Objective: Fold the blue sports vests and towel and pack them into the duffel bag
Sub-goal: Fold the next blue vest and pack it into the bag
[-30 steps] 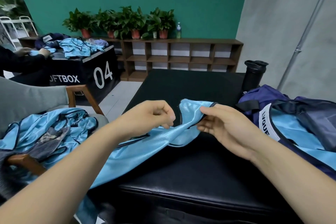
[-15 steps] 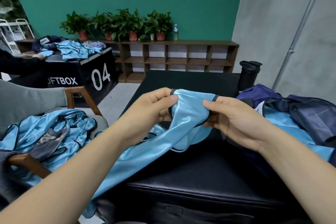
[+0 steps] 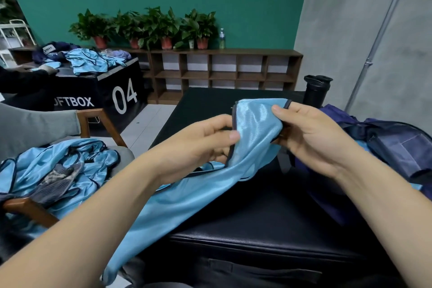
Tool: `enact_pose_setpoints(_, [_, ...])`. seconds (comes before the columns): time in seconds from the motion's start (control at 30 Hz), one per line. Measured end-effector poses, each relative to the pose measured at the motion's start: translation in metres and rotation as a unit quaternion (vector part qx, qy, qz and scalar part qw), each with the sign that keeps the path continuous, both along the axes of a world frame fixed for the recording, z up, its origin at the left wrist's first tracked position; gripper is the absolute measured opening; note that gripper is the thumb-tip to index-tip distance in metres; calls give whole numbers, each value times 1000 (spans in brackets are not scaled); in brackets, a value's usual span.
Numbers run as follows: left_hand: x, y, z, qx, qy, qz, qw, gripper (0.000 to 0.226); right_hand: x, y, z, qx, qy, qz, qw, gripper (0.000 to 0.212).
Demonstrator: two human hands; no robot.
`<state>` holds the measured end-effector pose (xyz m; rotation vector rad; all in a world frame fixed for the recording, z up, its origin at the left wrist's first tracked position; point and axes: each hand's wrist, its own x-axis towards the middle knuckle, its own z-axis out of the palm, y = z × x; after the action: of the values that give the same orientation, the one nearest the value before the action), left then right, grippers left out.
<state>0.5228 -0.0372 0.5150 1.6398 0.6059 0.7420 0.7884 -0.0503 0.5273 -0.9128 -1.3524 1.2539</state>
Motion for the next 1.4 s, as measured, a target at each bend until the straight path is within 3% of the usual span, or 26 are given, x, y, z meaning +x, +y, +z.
enact_pose_setpoints(0.1, [-4, -1, 1, 25, 34, -8, 999, 10, 9, -2, 10, -4, -12, -1, 1000, 36])
enact_pose_setpoints(0.33, [-3, -3, -2, 72, 89, 19, 993, 16, 12, -4, 34, -41, -86, 5, 995, 37])
enact_pose_setpoints(0.5, [6, -15, -12, 74, 181, -33, 980, 13, 6, -12, 73, -47, -126, 25, 991, 29])
enact_pose_setpoints(0.57, [4, -18, -10, 75, 203, -44, 975, 25, 7, -16, 88, -43, -153, 36, 987, 34])
enact_pose_setpoints(0.73, [-13, -12, -5, 79, 178, -19, 981, 53, 21, -23, 109, -42, -195, 9, 980, 37])
enact_pose_setpoints(0.83, [-23, -10, -3, 87, 172, -13, 981, 43, 29, -24, 117, -35, -175, -31, 983, 43])
enact_pose_setpoints(0.97, [-31, -7, -2, 115, 154, 12, 981, 47, 28, -24, 126, -24, -162, -48, 985, 44])
enact_pose_setpoints(1.03, [-30, -10, 1, 119, 140, 22, 983, 35, 20, -24, 126, -26, -166, -32, 985, 45])
enact_pose_setpoints(1.1, [-26, -15, 4, 104, 106, 23, 989, 32, 8, -23, 123, -26, -178, -15, 984, 43])
enact_pose_setpoints(1.27, [-14, -15, 8, 41, -17, 41, 998, 56, -32, -18, 98, -21, -236, 25, 971, 31])
enact_pose_setpoints(1.4, [-10, -14, 14, 17, -88, 117, 989, 50, -57, -13, 76, -25, -266, 30, 963, 28])
